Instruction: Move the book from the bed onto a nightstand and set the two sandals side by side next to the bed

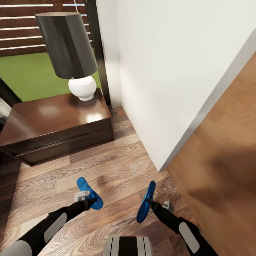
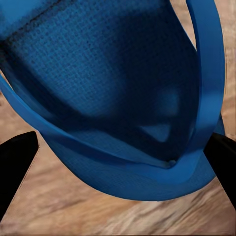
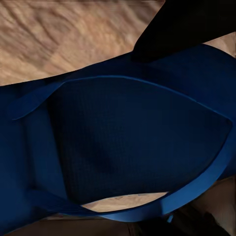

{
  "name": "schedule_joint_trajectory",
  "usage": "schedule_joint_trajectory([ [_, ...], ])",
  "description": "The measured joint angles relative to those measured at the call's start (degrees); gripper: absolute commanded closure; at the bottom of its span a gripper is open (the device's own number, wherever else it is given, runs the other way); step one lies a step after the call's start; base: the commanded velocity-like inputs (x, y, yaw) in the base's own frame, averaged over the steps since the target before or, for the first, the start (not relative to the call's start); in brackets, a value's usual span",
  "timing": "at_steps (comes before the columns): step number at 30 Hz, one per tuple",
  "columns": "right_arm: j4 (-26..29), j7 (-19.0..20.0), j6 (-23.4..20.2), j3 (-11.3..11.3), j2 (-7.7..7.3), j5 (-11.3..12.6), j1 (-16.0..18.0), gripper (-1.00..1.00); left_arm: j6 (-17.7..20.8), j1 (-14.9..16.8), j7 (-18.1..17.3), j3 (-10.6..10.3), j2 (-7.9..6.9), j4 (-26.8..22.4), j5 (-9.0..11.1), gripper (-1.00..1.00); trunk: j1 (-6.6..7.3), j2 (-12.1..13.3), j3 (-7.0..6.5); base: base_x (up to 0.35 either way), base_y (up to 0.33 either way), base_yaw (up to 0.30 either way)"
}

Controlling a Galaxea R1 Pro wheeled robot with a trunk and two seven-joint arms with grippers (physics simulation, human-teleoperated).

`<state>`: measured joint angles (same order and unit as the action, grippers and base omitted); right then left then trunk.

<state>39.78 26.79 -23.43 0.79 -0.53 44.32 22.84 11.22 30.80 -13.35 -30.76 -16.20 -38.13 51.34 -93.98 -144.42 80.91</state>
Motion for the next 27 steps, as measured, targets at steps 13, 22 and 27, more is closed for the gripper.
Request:
schedule_joint_trajectory([
  [13,-6.0,0.2,0.6,0.1,-0.52,-1.2,0.0,1.00,-3.0,0.0,0.4,-3.1,0.44,1.3,0.2,1.00,0.13,0.1,-1.12,0.000,0.000,0.000],
  [22,-6.4,0.2,0.5,0.1,-0.52,-1.2,0.0,1.00,-3.0,0.0,0.4,-3.0,0.43,2.8,0.4,1.00,0.13,0.1,-1.12,0.000,0.000,0.173],
  [27,-6.4,0.1,0.6,0.1,-0.52,-1.2,0.0,1.00,-3.0,0.0,0.2,-3.0,0.65,3.1,0.5,1.00,0.13,0.1,-1.12,0.000,0.000,0.292],
])
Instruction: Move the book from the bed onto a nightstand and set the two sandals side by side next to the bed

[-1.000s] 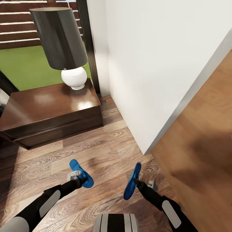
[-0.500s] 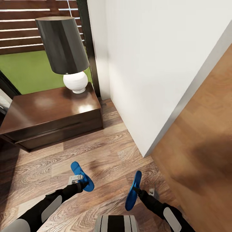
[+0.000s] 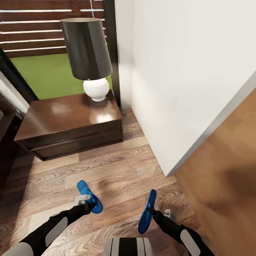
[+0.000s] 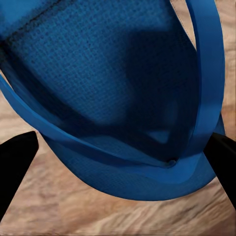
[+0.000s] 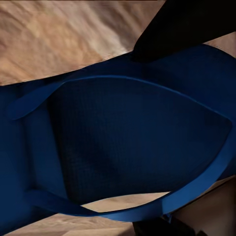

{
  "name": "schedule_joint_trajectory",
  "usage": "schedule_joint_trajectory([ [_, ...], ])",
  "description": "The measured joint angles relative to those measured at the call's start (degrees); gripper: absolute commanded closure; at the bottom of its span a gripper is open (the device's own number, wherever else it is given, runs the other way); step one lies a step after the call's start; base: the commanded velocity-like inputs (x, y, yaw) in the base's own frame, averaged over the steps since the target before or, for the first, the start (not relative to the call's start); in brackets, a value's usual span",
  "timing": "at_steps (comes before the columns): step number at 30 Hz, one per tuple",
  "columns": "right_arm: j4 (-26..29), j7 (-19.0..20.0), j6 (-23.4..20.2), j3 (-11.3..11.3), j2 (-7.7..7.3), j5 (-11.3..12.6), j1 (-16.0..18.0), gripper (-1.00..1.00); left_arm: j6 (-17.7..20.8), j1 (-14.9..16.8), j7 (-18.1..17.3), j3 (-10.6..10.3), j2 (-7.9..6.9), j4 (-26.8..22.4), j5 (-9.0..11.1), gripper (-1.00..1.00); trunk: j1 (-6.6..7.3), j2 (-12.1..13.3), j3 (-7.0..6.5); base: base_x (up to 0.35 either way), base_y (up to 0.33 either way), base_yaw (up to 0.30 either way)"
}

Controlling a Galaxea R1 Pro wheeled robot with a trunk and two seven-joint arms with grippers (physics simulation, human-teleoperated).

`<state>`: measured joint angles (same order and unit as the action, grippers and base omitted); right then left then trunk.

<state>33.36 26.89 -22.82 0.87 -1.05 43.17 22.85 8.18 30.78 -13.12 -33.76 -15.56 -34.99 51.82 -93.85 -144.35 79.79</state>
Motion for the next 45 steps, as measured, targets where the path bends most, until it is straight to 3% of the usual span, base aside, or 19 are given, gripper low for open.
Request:
schedule_joint_trajectory([
  [9,0.0,0.1,0.0,0.0,0.00,0.0,0.0,1.00,0.0,0.0,0.0,0.0,1.41,0.0,-0.2,1.00,0.00,0.0,0.00,0.000,0.000,0.295],
  [37,0.0,0.1,0.0,0.0,0.00,0.0,0.0,1.00,0.1,0.0,-0.2,-0.1,1.47,-0.1,-0.2,1.00,0.00,0.0,0.00,0.000,0.000,0.295],
  [45,0.0,0.1,0.0,0.0,0.00,0.1,0.0,1.00,0.1,0.0,-0.1,-0.1,1.50,-0.1,-0.2,1.00,0.21,0.1,-1.77,0.000,0.000,0.294],
])
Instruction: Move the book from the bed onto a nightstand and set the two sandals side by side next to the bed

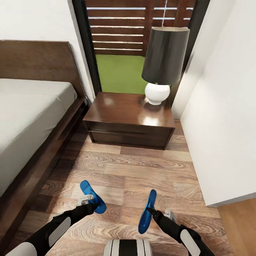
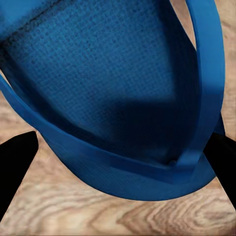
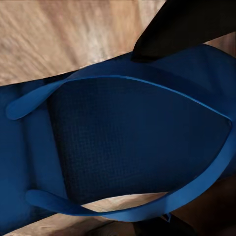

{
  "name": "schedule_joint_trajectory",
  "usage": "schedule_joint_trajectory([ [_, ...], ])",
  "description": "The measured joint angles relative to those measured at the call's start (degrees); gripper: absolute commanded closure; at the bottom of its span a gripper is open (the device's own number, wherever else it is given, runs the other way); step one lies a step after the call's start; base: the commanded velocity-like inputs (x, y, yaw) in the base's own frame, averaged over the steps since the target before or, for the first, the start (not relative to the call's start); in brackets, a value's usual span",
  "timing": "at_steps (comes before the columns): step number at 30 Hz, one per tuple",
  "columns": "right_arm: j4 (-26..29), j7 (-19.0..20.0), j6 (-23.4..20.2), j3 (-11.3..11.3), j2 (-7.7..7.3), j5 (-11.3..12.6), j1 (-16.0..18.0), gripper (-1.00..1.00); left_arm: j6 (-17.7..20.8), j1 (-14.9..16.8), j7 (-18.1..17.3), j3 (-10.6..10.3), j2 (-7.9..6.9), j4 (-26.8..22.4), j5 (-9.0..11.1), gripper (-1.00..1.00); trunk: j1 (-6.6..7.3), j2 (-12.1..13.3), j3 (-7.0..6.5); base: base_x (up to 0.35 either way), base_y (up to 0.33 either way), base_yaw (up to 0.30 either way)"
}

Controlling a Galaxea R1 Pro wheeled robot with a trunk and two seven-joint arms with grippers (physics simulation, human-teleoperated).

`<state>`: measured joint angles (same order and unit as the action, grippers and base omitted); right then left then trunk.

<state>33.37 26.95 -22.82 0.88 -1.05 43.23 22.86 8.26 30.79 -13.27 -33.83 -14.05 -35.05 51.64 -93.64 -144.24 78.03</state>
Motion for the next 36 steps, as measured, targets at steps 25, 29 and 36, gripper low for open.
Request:
schedule_joint_trajectory([
  [25,-2.8,0.1,0.2,0.1,-2.15,-0.8,-0.1,1.00,-0.1,0.0,-1.1,-0.4,0.75,0.1,-0.1,1.00,0.07,0.0,-0.67,0.000,0.000,0.154],
  [29,-9.3,0.1,0.4,0.1,-6.75,-1.8,-0.1,1.00,-1.4,0.0,-5.2,-6.2,0.70,0.0,-0.3,1.00,0.07,0.0,-0.67,0.000,0.000,0.000],
  [36,-11.7,0.2,0.3,0.1,-10.31,-1.6,-0.1,1.00,-6.1,0.0,-5.8,-15.4,0.57,0.2,-0.1,1.00,0.07,0.0,-0.67,0.000,0.000,0.000],
])
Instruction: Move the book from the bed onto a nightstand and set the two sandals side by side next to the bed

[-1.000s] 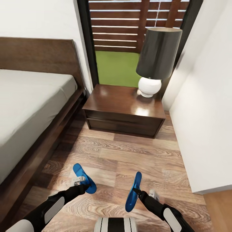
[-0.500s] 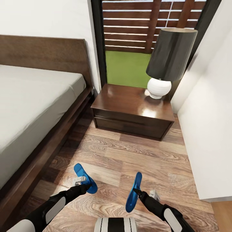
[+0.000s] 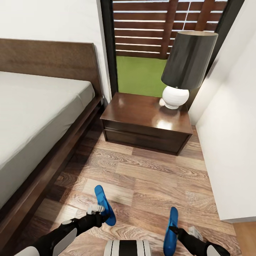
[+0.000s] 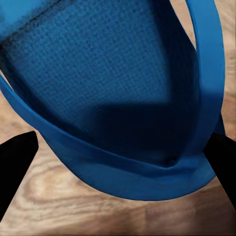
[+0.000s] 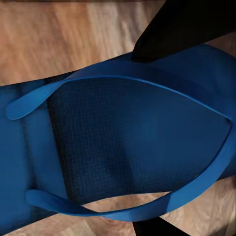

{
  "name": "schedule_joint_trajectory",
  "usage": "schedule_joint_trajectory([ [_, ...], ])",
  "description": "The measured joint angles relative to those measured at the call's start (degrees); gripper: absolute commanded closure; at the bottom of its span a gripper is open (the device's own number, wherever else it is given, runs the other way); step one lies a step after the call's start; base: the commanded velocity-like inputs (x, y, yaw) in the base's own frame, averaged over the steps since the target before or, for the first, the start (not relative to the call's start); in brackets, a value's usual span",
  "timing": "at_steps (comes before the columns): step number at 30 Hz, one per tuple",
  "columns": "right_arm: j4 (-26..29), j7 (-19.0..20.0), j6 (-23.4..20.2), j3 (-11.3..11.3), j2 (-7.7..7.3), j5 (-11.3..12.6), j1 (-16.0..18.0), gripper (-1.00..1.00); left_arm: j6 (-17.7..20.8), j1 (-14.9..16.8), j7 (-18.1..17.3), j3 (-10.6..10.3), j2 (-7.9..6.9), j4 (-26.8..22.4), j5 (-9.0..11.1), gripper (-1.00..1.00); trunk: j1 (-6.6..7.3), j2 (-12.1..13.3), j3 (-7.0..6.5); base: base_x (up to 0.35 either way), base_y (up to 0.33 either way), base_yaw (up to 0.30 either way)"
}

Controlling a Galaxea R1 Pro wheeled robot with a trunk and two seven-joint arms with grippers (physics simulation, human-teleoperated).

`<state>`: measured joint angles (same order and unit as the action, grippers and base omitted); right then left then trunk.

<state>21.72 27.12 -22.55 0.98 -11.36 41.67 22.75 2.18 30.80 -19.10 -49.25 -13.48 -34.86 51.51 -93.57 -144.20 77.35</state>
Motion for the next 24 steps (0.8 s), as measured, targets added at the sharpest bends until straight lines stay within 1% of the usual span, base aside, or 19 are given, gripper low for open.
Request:
schedule_joint_trajectory([
  [5,-0.1,0.0,-0.1,0.1,-0.63,0.1,0.0,1.00,-0.2,0.0,0.1,-0.5,-0.40,0.8,0.3,1.00,0.00,0.0,0.00,0.000,0.000,0.000],
  [7,-0.2,0.0,-0.1,0.1,-1.45,0.1,0.0,1.00,-0.3,0.0,0.1,-0.4,-0.55,3.0,0.6,1.00,0.00,0.0,0.00,0.000,0.000,0.000],
  [9,-0.2,0.0,-0.1,0.1,-1.97,0.1,0.0,1.00,-0.4,0.0,0.1,0.3,-0.49,4.9,1.4,1.00,0.00,0.0,0.00,0.000,0.000,0.000],
  [13,-0.2,0.0,-0.1,0.1,-2.27,0.1,0.0,1.00,-0.4,0.0,0.0,2.2,-0.43,6.1,2.2,1.00,0.00,0.0,0.00,0.000,0.000,0.000],
  [15,-0.2,0.0,-0.1,0.0,-2.31,0.1,0.0,1.00,-0.4,0.0,0.0,2.5,-0.39,6.2,2.3,1.00,0.00,0.0,0.00,0.000,0.000,0.000],
  [24,-0.2,-0.1,0.0,0.1,-2.27,0.1,0.0,1.00,-0.4,0.0,0.0,2.9,-0.21,6.6,2.5,1.00,0.24,0.1,-1.99,0.000,0.000,0.000],
])
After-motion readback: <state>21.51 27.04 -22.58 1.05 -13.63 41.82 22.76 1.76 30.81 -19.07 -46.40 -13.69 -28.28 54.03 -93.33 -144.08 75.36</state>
